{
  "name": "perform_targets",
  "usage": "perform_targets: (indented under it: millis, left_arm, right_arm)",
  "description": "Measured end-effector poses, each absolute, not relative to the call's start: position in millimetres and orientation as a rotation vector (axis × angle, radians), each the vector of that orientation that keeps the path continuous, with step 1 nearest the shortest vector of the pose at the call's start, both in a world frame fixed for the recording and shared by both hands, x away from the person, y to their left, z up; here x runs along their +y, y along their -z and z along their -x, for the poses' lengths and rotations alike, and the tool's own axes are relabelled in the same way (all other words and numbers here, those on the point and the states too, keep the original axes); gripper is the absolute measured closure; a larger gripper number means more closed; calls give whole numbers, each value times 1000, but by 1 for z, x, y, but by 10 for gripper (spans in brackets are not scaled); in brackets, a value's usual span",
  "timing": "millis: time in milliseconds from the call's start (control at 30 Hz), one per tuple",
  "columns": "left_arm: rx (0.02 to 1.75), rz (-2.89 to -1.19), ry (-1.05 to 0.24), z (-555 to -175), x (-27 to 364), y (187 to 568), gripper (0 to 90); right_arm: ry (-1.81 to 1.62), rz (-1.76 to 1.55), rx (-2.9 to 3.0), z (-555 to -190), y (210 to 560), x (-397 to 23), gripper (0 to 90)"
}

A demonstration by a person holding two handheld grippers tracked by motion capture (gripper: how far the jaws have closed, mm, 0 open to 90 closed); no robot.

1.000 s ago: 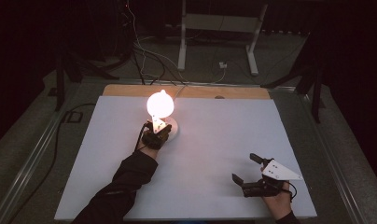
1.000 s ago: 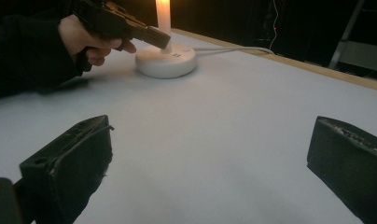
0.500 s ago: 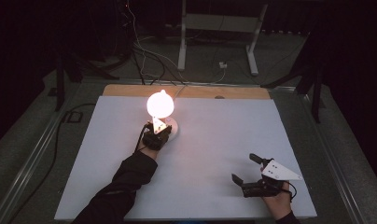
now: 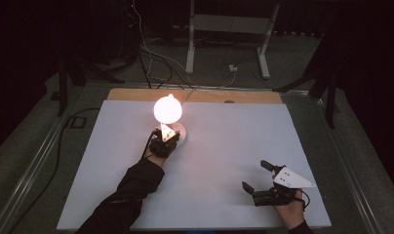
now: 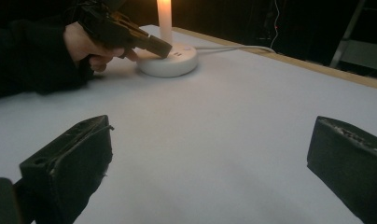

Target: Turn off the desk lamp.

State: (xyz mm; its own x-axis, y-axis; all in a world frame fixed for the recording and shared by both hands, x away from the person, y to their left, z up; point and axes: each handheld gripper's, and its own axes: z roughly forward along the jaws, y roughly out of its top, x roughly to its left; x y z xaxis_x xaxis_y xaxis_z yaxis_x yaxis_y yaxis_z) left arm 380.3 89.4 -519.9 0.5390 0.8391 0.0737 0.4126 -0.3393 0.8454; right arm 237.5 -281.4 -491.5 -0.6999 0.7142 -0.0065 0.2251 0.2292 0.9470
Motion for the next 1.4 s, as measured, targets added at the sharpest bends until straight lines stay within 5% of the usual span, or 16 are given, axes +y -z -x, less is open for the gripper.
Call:
perform_targets:
  millis: [667,1400]
  left_arm:
    - [989,-1874,-644,-375,91,492,900]
    - [1008,-1909,-644,-380,94,504,900]
  right_arm:
    - [-1483,-862,2064,-237,491,-282,0]
    - [-1482,-864,2067,-238,491,-282,0]
